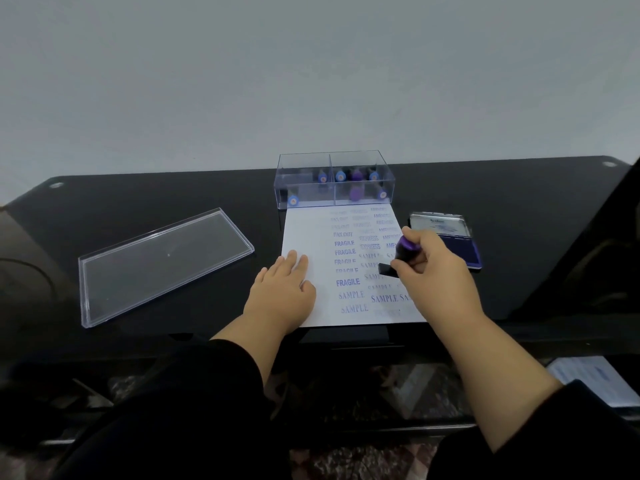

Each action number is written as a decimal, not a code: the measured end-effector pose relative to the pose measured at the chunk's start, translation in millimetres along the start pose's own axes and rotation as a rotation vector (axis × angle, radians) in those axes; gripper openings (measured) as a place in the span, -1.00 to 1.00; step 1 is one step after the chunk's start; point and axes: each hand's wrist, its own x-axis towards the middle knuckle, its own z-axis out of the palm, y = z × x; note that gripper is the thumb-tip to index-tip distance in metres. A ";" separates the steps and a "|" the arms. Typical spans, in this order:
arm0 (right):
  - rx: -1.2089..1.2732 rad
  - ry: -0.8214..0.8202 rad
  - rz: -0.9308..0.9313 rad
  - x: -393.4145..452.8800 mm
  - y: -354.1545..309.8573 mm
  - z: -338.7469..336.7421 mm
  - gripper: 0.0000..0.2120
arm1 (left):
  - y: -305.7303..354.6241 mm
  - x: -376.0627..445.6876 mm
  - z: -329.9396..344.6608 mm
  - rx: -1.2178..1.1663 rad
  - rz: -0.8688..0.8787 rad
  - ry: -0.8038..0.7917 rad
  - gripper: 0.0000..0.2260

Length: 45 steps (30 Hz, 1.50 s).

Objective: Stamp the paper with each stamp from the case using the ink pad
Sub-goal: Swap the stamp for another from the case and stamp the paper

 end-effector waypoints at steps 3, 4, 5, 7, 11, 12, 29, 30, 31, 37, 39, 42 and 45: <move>0.015 0.033 0.011 7.2 2.8 -2.7 -0.59 | -0.1 0.1 -6.4 -0.005 -0.012 -0.051 -0.51; 0.020 0.047 0.016 9.7 4.3 -3.9 -0.60 | 0.3 0.2 -9.1 0.009 -0.017 -0.063 -0.51; 0.024 0.062 0.019 13.1 5.2 -5.8 -0.60 | 1.2 1.4 -12.7 0.034 -0.019 -0.066 -0.51; 0.023 0.092 0.023 19.2 6.5 -11.0 -0.61 | 2.4 5.4 -19.4 0.094 -0.010 -0.054 -0.52; -0.007 0.150 0.020 34.0 12.8 -21.1 -0.62 | 1.5 22.2 -26.9 0.169 0.012 0.011 -0.54; -0.031 0.159 0.028 39.0 17.0 -23.7 -0.62 | 2.3 28.6 -26.8 0.169 0.011 0.017 -0.54; -0.346 0.101 0.142 74.5 37.3 -19.9 -0.60 | -6.9 65.9 -6.4 0.079 -0.056 0.005 -0.52; -0.354 0.105 0.140 74.1 37.1 -19.2 -0.60 | -7.1 66.3 -5.9 0.085 -0.054 0.004 -0.51; -0.359 0.108 0.136 73.6 36.8 -19.0 -0.60 | -7.3 67.1 -5.8 0.090 -0.051 0.005 -0.51; -0.374 0.119 0.127 70.2 35.6 -18.3 -0.61 | -9.3 68.6 -5.9 0.102 -0.039 -0.008 -0.50; -0.389 0.120 0.126 69.8 35.1 -18.1 -0.60 | -8.5 69.0 -6.1 0.107 -0.039 -0.014 -0.50; -0.405 0.125 0.125 69.5 35.3 -17.3 -0.59 | -8.4 70.0 -7.0 0.111 -0.040 -0.020 -0.50; -0.414 0.124 0.128 70.6 35.5 -16.9 -0.59 | -8.8 70.9 -7.1 0.117 -0.042 -0.024 -0.50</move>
